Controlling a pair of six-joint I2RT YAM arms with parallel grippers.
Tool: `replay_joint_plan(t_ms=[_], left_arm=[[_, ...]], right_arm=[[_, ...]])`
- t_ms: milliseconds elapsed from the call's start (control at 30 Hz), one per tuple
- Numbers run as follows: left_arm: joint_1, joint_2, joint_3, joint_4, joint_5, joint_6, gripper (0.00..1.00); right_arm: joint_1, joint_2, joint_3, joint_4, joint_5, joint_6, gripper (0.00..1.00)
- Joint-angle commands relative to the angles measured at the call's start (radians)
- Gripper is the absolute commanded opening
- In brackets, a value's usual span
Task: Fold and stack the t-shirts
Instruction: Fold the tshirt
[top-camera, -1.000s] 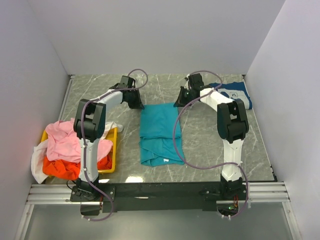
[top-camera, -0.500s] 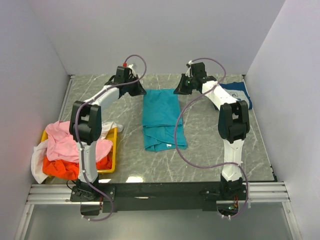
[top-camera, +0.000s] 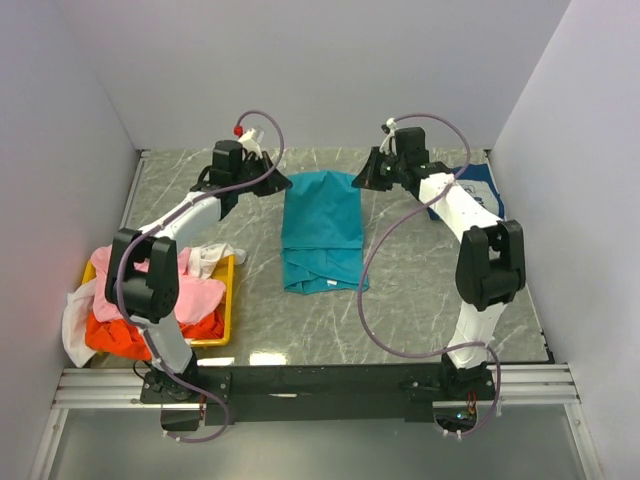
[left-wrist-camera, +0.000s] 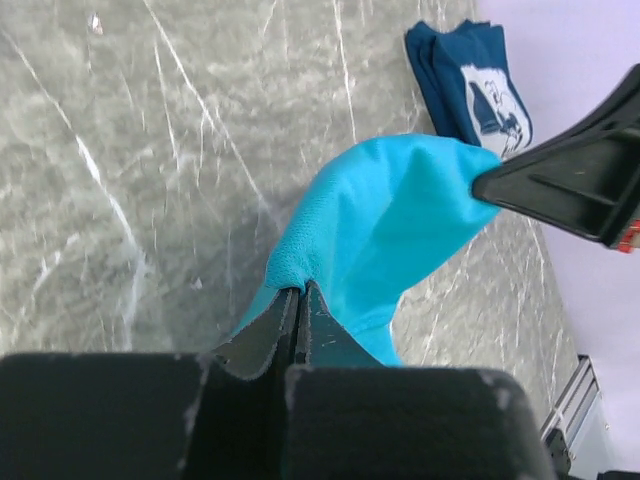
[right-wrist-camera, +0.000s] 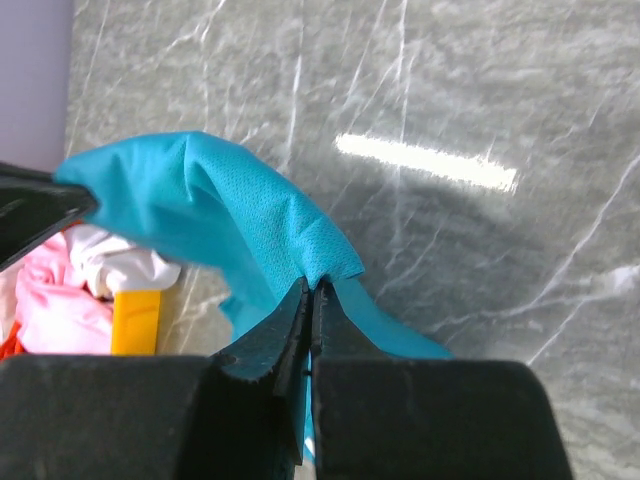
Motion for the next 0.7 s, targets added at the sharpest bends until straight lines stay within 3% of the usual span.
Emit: replay_joint_plan(t_ms=[0,233,667], left_arm=[[0.001,-0.077,-0.071,0.064,0.033,0.005,0.00],[0.001,-0.154,-0.194,0.084,0.003,0.014,0.00],[-0.002,-0.313,-0.395,0.052,0.042,0.017,0.00]], right_arm=[[-0.006,-0.094,-0.074,0.097,-0.044,-0.022,0.00],[-0.004,-0.206,-0.293,0.179,-0.067,-0.033,0.00],[0.010,-0.392,-0.525,0.199,-0.066,-0.039,0.00]])
